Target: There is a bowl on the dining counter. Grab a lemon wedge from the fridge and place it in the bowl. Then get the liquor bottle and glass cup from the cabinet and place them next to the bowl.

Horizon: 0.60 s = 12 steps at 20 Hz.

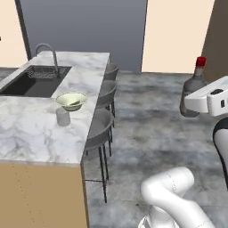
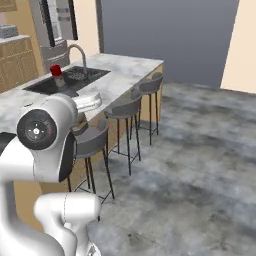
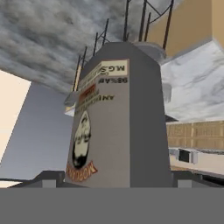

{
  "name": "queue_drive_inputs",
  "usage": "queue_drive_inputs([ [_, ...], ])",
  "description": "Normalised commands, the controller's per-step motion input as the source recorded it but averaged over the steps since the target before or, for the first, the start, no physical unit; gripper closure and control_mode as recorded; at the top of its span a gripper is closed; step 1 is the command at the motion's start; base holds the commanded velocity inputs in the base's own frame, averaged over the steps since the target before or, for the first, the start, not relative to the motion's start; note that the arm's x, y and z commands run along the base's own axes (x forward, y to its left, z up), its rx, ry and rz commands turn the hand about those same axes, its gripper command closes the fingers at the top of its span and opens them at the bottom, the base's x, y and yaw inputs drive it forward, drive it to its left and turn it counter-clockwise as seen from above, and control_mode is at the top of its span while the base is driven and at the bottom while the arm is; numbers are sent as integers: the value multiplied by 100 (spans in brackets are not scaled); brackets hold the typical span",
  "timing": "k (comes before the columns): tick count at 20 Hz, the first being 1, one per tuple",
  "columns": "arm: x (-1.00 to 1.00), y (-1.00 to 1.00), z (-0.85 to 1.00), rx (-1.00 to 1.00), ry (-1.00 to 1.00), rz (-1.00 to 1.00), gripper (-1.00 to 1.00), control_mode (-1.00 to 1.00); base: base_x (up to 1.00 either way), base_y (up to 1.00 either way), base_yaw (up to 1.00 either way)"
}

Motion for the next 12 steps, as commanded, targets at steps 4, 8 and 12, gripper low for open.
queue_drive_inputs([
  [4, 0, 0, 0, 0, 0, 0, 100, 100, 54, -56, 58],
  [8, 0, 0, 0, 0, 0, 0, 100, 100, 56, -75, 49],
  [12, 0, 0, 0, 0, 0, 0, 100, 100, 51, -81, 47],
])
